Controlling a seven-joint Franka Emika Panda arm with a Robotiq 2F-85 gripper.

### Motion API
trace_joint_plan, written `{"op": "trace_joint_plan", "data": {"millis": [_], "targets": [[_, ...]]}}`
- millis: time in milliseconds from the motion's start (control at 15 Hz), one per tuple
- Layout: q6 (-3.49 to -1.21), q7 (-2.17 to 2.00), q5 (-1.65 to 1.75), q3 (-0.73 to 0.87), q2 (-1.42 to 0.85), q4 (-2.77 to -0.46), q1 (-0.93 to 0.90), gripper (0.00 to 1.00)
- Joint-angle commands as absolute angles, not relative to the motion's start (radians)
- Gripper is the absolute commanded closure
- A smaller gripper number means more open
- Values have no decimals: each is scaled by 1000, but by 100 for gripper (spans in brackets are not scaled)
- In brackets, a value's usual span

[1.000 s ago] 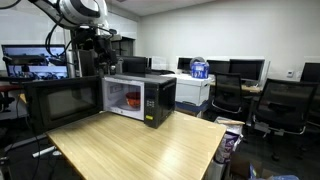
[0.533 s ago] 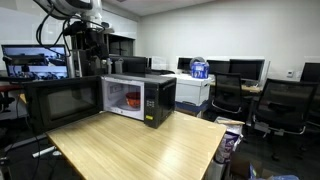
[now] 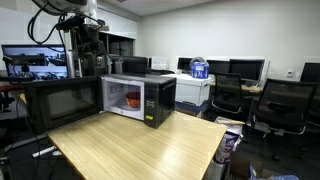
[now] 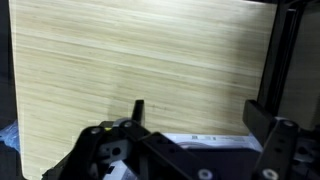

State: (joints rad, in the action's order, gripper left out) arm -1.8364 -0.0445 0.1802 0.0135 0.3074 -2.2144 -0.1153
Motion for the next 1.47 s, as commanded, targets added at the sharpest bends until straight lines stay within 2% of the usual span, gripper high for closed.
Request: {"op": "trace_joint_plan", "data": {"millis": [0, 1133, 1200, 1267, 1400], "targets": [[-1937, -61, 83, -21, 350, -2261, -109, 0], [-2016, -99, -156, -242, 391, -2295, -257, 0], [-2015, -105, -155, -258, 392, -2298, -268, 4], [-2013, -109, -157, -275, 392, -2303, -284, 26], [-2010, -117, -161, -301, 391, -2317, -308, 32]]}}
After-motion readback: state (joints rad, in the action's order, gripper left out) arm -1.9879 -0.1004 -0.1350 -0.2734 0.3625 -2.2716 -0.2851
